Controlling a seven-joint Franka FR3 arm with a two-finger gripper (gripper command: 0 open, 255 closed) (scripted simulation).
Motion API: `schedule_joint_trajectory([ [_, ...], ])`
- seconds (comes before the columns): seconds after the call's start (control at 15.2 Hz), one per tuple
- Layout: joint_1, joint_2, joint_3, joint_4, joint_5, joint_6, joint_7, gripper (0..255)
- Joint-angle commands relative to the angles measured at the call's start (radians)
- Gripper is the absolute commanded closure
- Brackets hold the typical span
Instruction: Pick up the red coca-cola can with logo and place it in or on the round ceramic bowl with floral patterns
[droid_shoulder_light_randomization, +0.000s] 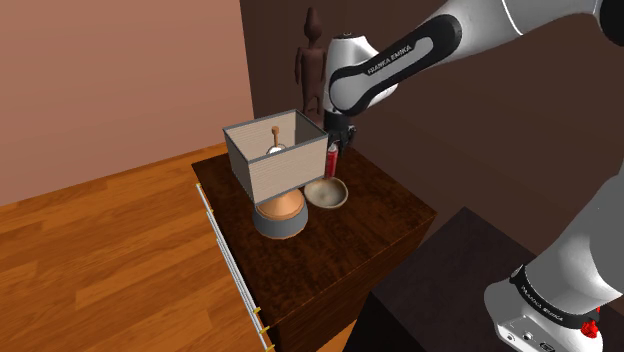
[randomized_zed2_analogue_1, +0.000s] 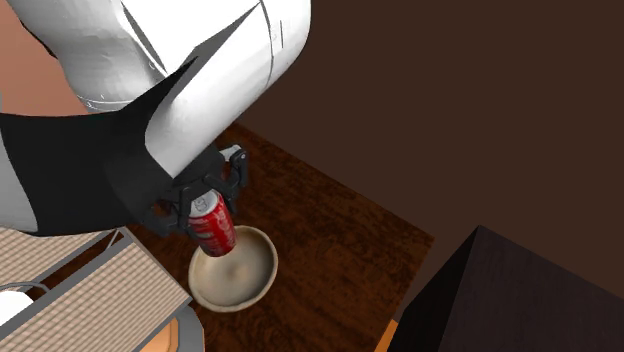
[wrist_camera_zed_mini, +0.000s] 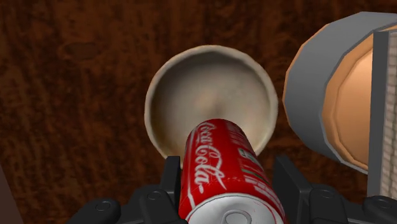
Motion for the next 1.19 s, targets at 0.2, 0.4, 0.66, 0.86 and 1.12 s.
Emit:
schedule_joint_trajectory([
  [0.2,0.001,0.043,0.000,-0.015,-0.001,0.058,0.002,255],
  [0.4,0.001,0.070,0.000,-0.020,-0.001,0.091,0.003,255],
  [0.66,0.001,0.109,0.000,-0.025,-0.002,0.135,0.003,255],
  [0.86,0.002,0.140,-0.001,-0.027,-0.003,0.168,0.004,255],
  [1.12,0.002,0.140,-0.001,-0.027,-0.003,0.168,0.004,255],
])
